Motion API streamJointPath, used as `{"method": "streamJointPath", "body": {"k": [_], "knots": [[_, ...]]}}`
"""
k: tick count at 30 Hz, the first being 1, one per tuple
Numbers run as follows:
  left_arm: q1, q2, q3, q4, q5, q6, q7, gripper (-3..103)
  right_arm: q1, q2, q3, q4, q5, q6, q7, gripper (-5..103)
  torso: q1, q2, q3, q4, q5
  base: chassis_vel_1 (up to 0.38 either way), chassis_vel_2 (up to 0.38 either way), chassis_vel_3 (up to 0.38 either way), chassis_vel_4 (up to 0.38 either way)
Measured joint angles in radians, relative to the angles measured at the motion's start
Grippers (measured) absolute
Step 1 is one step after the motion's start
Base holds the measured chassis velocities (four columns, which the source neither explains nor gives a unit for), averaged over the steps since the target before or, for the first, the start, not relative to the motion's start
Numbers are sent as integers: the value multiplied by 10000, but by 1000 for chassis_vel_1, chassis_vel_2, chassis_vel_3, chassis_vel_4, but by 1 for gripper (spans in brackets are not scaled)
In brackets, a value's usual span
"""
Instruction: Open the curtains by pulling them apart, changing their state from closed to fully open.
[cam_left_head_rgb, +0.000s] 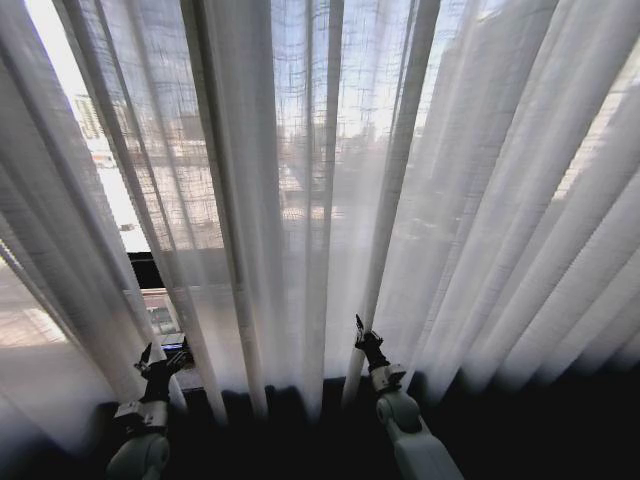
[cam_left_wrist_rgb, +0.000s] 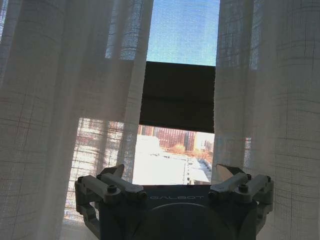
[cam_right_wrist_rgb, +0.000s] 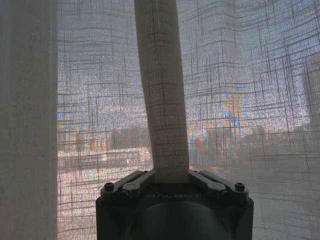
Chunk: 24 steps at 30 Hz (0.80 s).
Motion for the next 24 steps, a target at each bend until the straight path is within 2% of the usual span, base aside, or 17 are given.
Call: {"method": "streamJointPath", "body": {"k": [4, 9, 16, 24], "knots": [[0, 0, 0, 0, 0, 0, 0, 100, -152, 60, 190, 182, 51, 219, -554, 0, 0, 1, 0, -1, 0, 0, 0, 0, 0], [0, 0, 0, 0, 0, 0, 0, 100, -285, 131, 289, 362, 73, 543, -805, 0, 0, 1, 0, 0, 0, 0, 0, 0, 0], [0, 0, 0, 0, 0, 0, 0, 100, -594, 12, 516, 577, 322, 252, -1553, 0, -1, 1, 0, -1, 0, 0, 0, 0, 0], [0, 0, 0, 0, -1, -1, 0, 100, -636, -50, 650, 554, 284, 221, -1664, 0, -1, 1, 0, 1, 0, -22, -23, 21, 24]]}}
